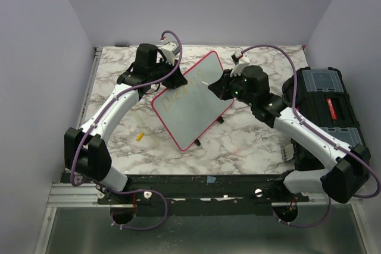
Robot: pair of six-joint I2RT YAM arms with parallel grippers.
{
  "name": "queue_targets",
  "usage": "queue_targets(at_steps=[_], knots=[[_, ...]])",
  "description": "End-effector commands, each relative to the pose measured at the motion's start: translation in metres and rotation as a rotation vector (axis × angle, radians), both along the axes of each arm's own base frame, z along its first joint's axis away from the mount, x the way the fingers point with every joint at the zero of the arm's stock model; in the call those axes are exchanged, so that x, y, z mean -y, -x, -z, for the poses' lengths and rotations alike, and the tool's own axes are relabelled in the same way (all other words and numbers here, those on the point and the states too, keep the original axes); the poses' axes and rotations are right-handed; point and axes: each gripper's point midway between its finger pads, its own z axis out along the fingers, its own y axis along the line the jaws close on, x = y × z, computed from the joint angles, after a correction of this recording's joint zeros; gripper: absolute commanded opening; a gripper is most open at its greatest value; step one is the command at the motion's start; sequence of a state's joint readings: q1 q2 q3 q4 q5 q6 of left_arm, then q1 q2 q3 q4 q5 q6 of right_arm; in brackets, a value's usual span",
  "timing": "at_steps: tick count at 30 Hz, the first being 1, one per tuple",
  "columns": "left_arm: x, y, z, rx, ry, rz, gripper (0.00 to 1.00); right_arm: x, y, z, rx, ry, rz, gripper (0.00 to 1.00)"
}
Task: Write a sentence on the whiteboard
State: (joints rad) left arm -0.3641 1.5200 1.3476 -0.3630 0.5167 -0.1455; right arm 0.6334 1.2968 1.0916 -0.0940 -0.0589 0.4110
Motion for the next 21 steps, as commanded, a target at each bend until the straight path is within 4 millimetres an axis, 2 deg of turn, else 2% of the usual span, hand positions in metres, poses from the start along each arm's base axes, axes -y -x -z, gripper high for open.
queue_targets(at_steps=[1,9,21], knots=[[-0.014,0.012,0.047,-0.023,-0.170,0.040,0.00,-0.004,0.009,0.006,-0.023,-0.013,-0.034,0.01],[-0.015,0.010,0.045,-0.011,-0.172,0.029,0.00,-0.001,0.014,0.019,-0.056,-0.005,-0.034,0.01],[-0.014,0.010,0.043,-0.006,-0.166,0.033,0.00,0.000,0.018,0.021,-0.060,-0.002,-0.038,0.01]])
